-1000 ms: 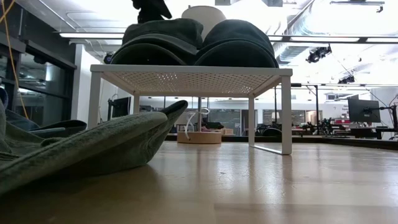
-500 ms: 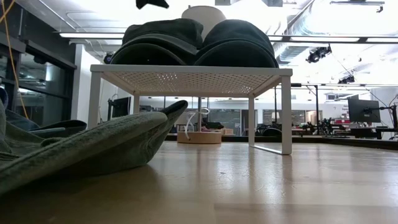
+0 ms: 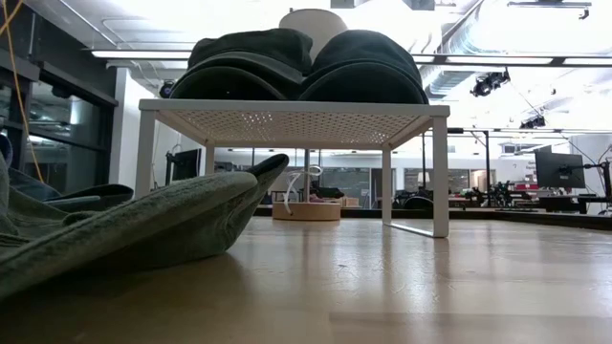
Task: Pick & Place hat
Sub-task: Stack the green cap on the green cap on the shelf
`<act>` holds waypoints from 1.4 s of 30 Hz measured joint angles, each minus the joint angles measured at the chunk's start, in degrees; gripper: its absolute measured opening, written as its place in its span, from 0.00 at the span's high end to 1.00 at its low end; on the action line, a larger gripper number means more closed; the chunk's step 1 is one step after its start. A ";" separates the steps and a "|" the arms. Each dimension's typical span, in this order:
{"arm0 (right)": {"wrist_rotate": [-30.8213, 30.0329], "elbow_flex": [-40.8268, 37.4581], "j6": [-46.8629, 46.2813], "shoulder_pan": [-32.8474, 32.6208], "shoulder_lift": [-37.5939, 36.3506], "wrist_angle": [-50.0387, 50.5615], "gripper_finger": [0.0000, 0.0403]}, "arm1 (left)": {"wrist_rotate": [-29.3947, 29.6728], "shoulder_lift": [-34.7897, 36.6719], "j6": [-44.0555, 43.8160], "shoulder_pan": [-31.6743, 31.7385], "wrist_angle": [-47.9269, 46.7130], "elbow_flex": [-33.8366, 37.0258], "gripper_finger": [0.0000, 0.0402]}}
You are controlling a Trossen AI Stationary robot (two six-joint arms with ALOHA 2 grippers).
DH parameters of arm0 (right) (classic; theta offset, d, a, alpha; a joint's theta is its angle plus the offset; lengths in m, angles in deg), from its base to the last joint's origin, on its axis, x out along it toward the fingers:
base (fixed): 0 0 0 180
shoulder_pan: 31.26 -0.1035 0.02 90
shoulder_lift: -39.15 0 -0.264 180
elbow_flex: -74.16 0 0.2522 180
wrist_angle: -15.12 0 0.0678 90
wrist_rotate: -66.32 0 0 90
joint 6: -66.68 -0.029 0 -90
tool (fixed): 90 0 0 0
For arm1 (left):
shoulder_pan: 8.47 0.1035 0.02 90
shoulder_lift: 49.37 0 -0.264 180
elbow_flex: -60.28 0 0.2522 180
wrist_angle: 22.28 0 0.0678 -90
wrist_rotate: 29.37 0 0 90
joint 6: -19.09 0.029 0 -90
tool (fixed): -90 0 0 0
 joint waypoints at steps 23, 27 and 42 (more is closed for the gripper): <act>1.30 0.00 0.00 0.00 0.00 2.37 0.62 | 25.74 -8.87 -62.78 -43.29 -12.60 0.02 0.45; 1.30 0.00 0.00 0.00 0.00 3.27 0.62 | 25.74 -13.74 -73.24 -47.20 -12.78 0.02 0.45; 1.93 0.00 -1.57 -0.07 0.00 6.13 0.62 | 20.74 -25.33 -98.88 -57.52 -20.62 0.42 0.45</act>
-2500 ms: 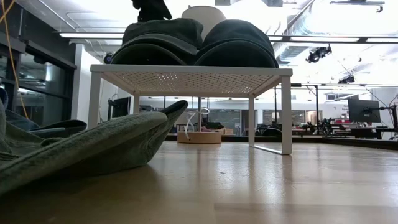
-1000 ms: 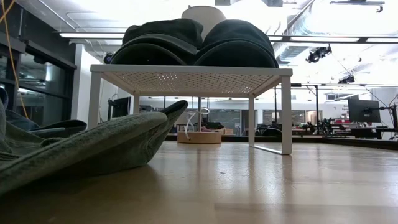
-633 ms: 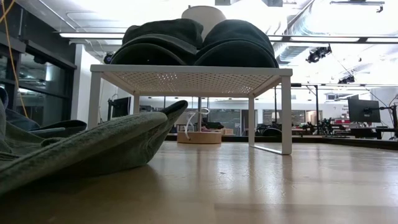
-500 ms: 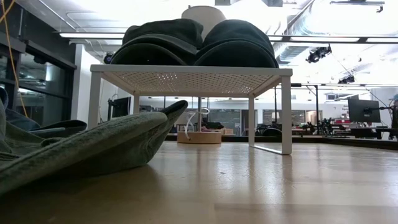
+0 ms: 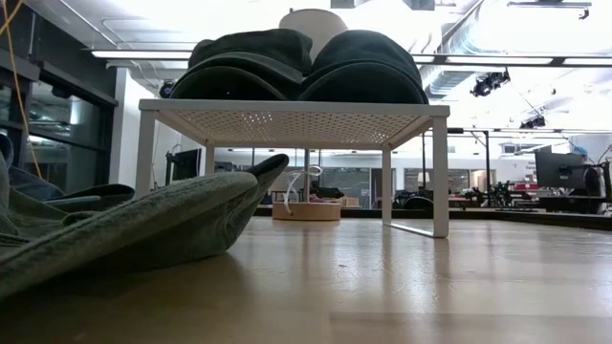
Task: Pick & Place hat
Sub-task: Stack the green cap on the green cap on the shelf
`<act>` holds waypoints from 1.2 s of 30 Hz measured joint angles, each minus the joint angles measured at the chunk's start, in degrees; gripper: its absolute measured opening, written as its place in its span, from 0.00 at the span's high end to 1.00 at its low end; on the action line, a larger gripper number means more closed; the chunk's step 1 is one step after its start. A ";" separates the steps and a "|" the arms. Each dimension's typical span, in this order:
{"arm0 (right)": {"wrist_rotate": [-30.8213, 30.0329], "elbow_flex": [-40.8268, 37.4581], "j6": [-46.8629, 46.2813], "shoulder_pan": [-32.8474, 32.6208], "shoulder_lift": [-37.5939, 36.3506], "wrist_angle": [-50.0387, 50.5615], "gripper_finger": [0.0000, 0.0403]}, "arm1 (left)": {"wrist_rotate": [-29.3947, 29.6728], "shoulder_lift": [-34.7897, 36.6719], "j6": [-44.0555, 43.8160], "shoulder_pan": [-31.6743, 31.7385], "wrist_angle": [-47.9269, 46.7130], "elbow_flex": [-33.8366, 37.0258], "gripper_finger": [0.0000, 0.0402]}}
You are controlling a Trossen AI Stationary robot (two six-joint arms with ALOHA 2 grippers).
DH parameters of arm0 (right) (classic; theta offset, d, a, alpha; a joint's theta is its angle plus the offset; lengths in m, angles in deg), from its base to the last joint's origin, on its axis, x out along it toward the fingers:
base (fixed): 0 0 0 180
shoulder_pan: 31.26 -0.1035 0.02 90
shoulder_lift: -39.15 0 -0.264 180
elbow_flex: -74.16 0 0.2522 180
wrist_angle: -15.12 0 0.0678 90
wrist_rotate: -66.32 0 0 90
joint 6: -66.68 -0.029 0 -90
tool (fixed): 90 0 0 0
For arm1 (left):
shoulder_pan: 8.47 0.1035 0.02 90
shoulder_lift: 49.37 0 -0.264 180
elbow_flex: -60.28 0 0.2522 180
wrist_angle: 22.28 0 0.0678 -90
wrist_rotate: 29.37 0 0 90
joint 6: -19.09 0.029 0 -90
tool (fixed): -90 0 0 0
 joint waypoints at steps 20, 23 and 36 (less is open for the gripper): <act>-0.70 0.00 -20.68 0.00 0.00 8.82 0.62 | -0.40 0.31 -14.79 -7.85 23.22 26.25 0.45; -0.97 0.00 -21.47 0.00 0.02 8.70 0.62 | 1.20 0.31 -14.80 -7.87 29.15 30.40 0.45; -5.05 0.00 -24.18 -0.85 0.04 8.70 0.62 | 9.96 0.31 -15.17 -7.85 42.15 35.97 0.45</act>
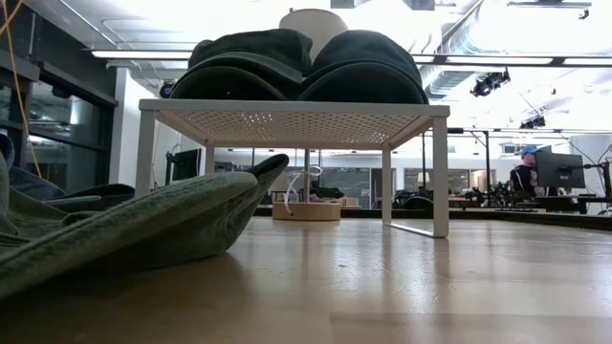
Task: Pick & Place hat
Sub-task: Stack the green cap on the green cap on the shelf
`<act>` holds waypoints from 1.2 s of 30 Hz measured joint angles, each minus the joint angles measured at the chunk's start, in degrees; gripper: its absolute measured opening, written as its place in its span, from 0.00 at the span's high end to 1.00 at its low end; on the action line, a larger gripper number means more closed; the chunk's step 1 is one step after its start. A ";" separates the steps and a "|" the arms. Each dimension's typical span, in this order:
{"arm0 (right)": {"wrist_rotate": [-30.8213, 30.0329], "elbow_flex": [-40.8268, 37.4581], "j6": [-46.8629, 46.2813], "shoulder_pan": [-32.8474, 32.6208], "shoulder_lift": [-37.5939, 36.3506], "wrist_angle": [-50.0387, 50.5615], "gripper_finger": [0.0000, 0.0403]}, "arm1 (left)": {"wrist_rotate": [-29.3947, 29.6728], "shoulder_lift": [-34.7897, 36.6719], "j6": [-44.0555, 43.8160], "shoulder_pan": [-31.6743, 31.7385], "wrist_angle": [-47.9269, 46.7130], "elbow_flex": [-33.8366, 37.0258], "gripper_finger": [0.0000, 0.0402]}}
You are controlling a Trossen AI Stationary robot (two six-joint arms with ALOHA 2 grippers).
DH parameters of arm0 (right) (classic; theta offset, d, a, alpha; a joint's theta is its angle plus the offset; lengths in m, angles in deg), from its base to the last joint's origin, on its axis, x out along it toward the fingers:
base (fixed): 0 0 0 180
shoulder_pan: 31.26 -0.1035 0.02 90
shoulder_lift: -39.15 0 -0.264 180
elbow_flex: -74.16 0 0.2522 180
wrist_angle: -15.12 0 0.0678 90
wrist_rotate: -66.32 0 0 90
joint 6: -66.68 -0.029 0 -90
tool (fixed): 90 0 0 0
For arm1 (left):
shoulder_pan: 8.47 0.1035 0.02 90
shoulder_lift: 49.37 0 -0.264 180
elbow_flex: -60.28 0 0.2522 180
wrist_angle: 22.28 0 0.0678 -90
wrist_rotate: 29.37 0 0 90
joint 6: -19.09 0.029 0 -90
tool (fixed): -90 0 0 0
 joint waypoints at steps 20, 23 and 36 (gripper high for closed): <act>-4.51 0.00 -0.31 -1.49 0.04 0.17 0.62 | 1.05 -5.07 4.77 0.02 11.53 -0.02 0.51; -5.06 0.00 -0.26 -1.49 0.04 0.61 0.62 | 0.98 -5.07 5.93 0.00 12.01 -0.02 0.60; -5.01 0.00 -0.26 -1.49 0.04 0.69 0.62 | 1.98 -5.03 9.61 0.02 11.98 -0.07 0.97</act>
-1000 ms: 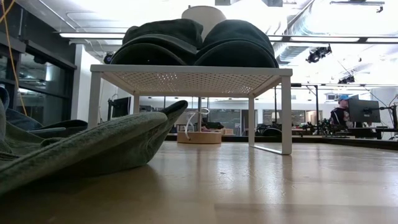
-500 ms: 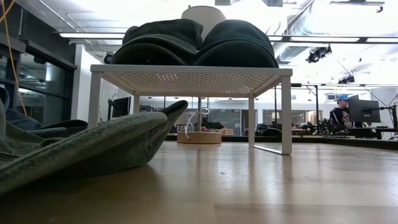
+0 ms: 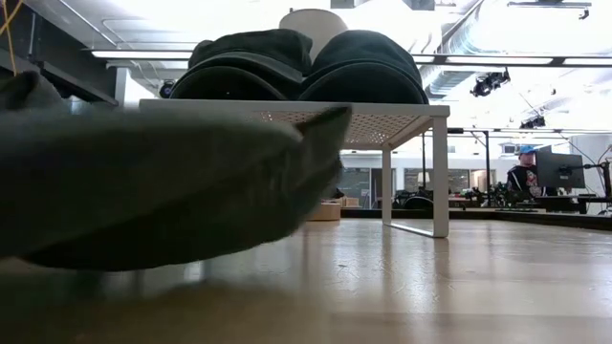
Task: Pick & Place hat
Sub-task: Stack the green cap on the green cap on the shelf
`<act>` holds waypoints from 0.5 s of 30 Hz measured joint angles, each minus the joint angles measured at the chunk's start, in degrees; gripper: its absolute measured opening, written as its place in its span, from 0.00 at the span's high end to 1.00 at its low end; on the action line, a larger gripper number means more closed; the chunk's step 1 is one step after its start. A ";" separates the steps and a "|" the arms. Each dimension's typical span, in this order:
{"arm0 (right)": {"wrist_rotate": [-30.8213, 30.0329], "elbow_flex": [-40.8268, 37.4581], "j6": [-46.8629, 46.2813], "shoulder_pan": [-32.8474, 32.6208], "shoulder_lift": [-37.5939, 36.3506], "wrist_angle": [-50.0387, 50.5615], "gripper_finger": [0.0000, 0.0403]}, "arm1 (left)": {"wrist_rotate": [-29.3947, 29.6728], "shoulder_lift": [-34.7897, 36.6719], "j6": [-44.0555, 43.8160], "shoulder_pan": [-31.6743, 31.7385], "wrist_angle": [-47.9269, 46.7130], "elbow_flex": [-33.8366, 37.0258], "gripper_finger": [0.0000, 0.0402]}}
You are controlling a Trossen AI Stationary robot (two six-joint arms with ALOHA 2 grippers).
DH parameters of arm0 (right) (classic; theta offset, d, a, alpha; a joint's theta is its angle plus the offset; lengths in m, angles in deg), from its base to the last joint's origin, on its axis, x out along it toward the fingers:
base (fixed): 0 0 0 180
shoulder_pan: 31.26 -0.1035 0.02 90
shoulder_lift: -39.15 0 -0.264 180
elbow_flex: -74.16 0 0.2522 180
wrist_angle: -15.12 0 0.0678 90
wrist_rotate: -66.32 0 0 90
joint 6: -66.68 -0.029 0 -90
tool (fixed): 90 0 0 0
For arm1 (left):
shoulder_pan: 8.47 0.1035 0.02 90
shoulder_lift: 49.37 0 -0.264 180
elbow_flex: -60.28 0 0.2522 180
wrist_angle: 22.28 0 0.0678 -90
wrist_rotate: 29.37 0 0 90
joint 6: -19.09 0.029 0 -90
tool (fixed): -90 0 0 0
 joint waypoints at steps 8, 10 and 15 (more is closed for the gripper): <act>4.12 0.00 0.07 0.02 0.00 0.00 0.62 | 3.21 4.03 14.31 -0.02 0.24 0.02 0.98; 5.68 0.00 0.90 0.00 0.00 0.00 0.62 | 5.69 6.30 20.51 -0.04 -0.45 -0.52 0.98; 11.18 -0.02 4.14 0.00 0.01 -0.08 0.62 | 8.50 12.48 40.52 0.00 -0.15 -3.20 0.98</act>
